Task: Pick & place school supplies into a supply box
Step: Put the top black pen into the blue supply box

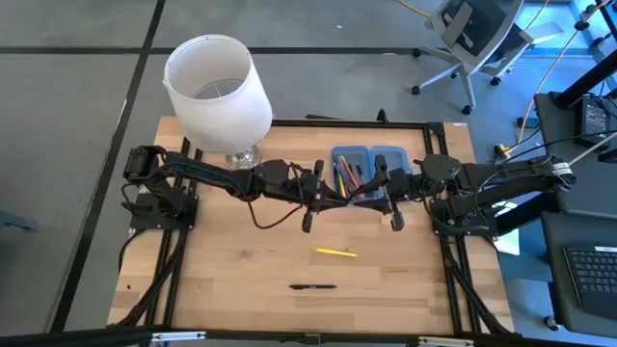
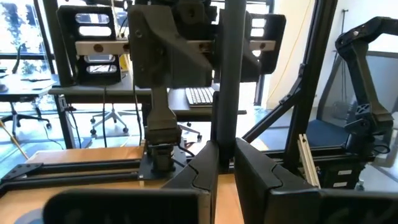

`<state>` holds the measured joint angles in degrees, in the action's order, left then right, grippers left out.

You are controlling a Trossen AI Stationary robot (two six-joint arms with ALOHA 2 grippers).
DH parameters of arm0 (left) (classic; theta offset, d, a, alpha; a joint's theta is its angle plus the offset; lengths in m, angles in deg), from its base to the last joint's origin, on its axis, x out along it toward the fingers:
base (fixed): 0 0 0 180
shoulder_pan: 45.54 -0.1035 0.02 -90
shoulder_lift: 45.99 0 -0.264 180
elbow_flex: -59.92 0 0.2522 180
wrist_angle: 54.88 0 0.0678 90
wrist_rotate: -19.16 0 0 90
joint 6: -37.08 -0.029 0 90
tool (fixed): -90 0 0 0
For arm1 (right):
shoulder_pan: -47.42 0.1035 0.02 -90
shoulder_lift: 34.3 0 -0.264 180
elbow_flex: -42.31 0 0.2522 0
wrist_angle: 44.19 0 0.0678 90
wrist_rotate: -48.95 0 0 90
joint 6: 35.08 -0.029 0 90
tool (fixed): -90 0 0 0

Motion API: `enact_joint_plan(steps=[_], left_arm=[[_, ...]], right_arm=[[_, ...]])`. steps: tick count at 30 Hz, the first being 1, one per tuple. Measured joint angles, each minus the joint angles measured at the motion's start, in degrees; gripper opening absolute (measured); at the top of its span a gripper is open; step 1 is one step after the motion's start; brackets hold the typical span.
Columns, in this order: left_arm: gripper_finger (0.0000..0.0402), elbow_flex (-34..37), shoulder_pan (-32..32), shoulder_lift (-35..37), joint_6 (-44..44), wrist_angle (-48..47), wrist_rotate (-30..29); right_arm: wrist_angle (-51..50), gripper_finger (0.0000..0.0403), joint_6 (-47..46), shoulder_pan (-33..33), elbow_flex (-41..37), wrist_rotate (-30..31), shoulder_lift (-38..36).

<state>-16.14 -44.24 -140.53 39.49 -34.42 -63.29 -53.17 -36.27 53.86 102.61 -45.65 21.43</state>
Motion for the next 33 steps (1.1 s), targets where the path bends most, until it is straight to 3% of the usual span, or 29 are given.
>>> enact_joint_plan(steps=[21,30,33], left_arm=[[0.0031,0.0,0.0,0.0,0.9,-3.0,0.1],[0.0032,0.0,0.1,0.0,0.2,-3.3,0.0],[0.0032,0.0,0.0,0.0,-0.1,-3.3,-0.4]], right_arm=[[7.7,0.0127,-1.7,0.0,0.0,0.0,0.0],[7.5,0.0044,-1.1,0.0,0.0,0.1,0.0],[7.5,0.0040,-0.5,0.0,0.0,0.2,0.0]])
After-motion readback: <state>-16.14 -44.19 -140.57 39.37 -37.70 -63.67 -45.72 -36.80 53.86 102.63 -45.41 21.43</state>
